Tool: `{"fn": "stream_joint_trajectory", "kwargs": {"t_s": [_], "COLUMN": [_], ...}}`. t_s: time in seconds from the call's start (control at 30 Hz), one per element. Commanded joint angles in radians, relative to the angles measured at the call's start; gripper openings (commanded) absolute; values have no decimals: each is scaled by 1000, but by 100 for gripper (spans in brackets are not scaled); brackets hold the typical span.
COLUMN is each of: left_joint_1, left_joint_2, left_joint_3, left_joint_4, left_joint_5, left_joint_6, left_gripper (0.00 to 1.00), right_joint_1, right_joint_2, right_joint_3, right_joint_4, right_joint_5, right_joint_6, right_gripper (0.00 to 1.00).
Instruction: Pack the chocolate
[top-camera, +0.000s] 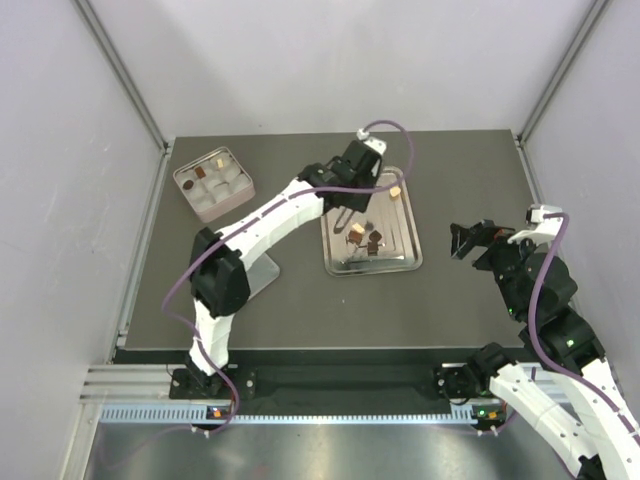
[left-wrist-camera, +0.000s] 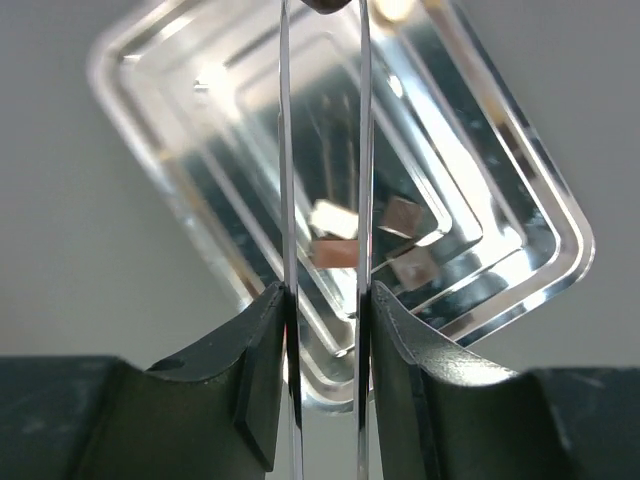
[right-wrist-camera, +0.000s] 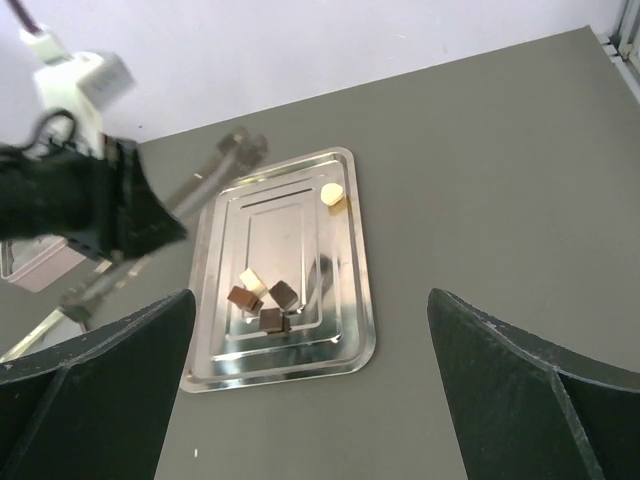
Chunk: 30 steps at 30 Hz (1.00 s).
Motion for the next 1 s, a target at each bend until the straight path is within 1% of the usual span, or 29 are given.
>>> {"fn": "stream_joint_trajectory", "kwargs": {"t_s": [0.0, 0.03, 0.1, 0.13, 0.2, 0.23, 0.27, 0.3, 0.33, 0.4, 0.43, 0.53, 0.67, 0.97], "left_joint_1": [68, 111, 160, 221, 292, 363, 399, 433, 489, 543, 594, 668, 715, 757], "left_joint_2": [-115, -130, -178, -191, -230, -241, -259, -265, -273, -282, -278, -258, -213, -120], "left_joint_3": [58, 58, 50, 41, 27, 9, 1, -8, -28, -45, -54, -71, -90, -105], "left_joint_4": [-88, -97, -123, -133, -148, -154, -157, -159, -154, -153, -153, -150, -124, -94], "left_joint_5": [-62, -72, -80, -82, -71, -57, -39, -34, -29, -3, 7, 52, 107, 115], "left_joint_6": [-14, -15, -14, -12, -17, -18, -21, -23, -23, -26, -32, -41, -50, -61], "left_gripper": [41, 40, 40, 40, 40, 40, 41, 41, 41, 41, 41, 41, 40, 40], "right_joint_1": [0, -2, -2, -2, -2, 0, 0, 0, 0, -2, -2, -2, -2, -2], "right_joint_2": [-1, -2, -7, -9, -12, -12, -10, -9, -7, -2, 4, 14, 34, 51], "right_joint_3": [28, 28, 20, 15, 5, 1, -6, -9, -11, -18, -23, -31, -45, -40], "right_joint_4": [44, 44, 47, 51, 56, 64, 67, 71, 79, 87, 93, 104, 133, 146], "right_joint_5": [-10, -11, -13, -17, -23, -26, -31, -43, -49, -63, -65, -63, -65, -66], "right_joint_6": [10, 11, 14, 16, 24, 25, 30, 31, 33, 33, 33, 27, 17, 8], "right_gripper": [100, 100, 100, 100, 100, 100, 100, 100, 100, 100, 100, 100, 100, 100]}}
